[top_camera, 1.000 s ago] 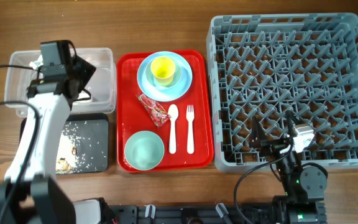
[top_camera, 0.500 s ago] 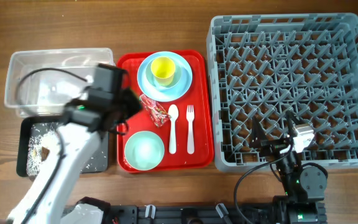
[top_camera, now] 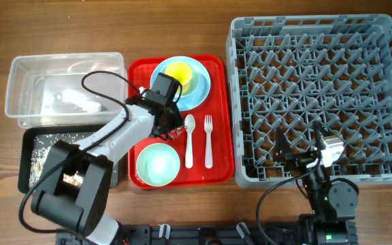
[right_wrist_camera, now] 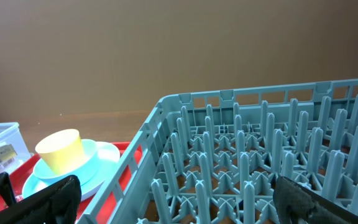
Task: Sort waste into correct bins and load items into the dishwasher rack
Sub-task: 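Reach the left gripper back to the red snack wrapper and grasp it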
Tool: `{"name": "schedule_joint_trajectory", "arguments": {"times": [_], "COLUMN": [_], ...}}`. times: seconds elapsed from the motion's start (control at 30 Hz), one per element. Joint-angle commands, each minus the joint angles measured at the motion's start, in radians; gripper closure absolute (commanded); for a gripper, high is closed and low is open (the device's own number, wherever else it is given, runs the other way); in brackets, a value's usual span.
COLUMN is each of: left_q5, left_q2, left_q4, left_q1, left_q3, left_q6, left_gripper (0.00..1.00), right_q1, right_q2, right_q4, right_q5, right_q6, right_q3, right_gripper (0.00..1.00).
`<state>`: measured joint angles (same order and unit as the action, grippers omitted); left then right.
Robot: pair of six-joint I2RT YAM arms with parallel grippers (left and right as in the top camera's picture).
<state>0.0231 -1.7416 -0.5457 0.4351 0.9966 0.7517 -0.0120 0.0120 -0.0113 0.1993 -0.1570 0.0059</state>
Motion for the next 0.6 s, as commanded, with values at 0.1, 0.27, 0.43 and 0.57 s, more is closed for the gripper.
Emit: {"name": "schedule_joint_trajectory", "arguments": {"times": [0.1,0.27,0.43,0.57], "left_q5": [-0.060,-0.068,-0.074,-0.073], "left_q2": [-0.023,-0.023,-0.043,-0.086], "left_q4": [0.011,0.012,0.012,0.016], "left_q1": [0.002,0.002,0.002,0.002], "left_q3": [-0.011,-0.011,-0.011,-0.011], "left_q6": [-0.014,-0.014,-0.014,-0.014], "left_gripper": [0.49,0.51,0.51,0.61], "right_q1": [0.004,0.004,0.004,0.004], "right_q2": [-0.005,-0.005,-0.005,-0.005], "right_q4": [-0.004,-0.004,-0.004,-0.004], "right_q5": [0.005,0.005,0.005,0.005], "right_q6": [-0.003,-0.003,-0.003,-0.003], "right_q3": [-0.001,-0.001,-0.001,-0.001], "right_gripper": [0.00,0.00,0.00,0.00]}}
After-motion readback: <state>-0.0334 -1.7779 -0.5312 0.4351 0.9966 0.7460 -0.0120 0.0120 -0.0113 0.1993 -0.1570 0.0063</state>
